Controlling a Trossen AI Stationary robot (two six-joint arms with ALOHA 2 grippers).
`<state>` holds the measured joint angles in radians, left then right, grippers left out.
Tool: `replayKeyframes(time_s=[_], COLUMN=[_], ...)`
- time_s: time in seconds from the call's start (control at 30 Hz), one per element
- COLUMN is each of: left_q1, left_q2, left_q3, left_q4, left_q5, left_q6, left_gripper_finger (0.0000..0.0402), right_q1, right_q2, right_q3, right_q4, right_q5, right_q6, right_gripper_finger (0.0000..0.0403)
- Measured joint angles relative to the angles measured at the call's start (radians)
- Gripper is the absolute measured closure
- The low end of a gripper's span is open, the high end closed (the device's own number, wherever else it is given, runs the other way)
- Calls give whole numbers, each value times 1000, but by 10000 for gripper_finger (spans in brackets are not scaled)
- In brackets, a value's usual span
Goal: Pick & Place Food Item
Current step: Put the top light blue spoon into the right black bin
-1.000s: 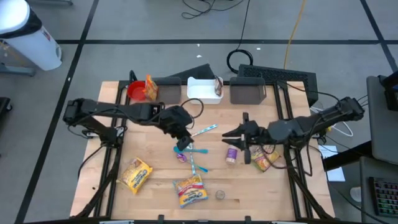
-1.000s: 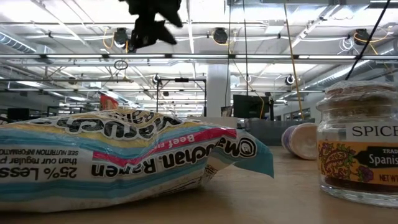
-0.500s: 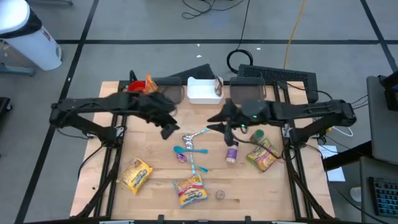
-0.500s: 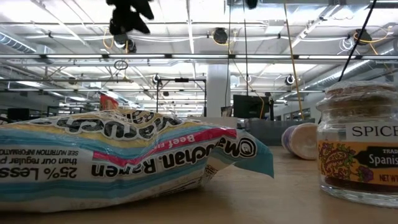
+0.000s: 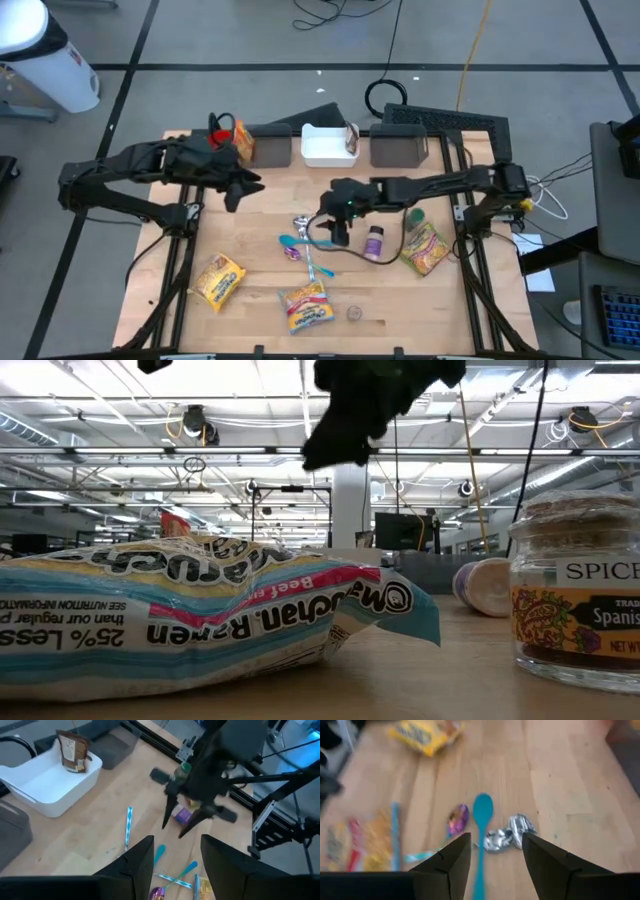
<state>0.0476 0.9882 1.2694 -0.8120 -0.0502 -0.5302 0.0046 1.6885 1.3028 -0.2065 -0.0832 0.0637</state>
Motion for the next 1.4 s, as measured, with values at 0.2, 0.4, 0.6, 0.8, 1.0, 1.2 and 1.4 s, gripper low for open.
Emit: replayKeyframes(time_s=[0.2, 0.4, 0.6, 0.8, 1.0, 1.2, 1.4], left_q1=[-22, -27, -27, -27, -27, -27, -26], left_q2=[3, 40, 76, 112, 140, 152, 155], left_q3=[0, -1, -1, 0, 1, 0, -1], left_q4=[0, -1, 4, 12, 26, 41, 55], left_q5=[-5, -5, -5, -5, -3, -3, -1], left_q6=[25, 48, 65, 85, 103, 108, 106], left_gripper_finger=[231, 231, 231, 231, 231, 231, 231], right_q1=[-16, -65, -117, -141, -150, -149, -141], right_q2=[72, 113, 143, 143, 145, 215, 228], right_q3=[0, 0, 0, 0, 0, -1, 0], right_q4=[-22, -65, -89, -124, -116, -126, -79], right_q5=[0, 3, 3, 14, 38, 38, 114], right_q6=[-142, -183, -210, -286, -339, -340, -348], right_gripper_finger=[242, 242, 242, 242, 243, 243, 243])
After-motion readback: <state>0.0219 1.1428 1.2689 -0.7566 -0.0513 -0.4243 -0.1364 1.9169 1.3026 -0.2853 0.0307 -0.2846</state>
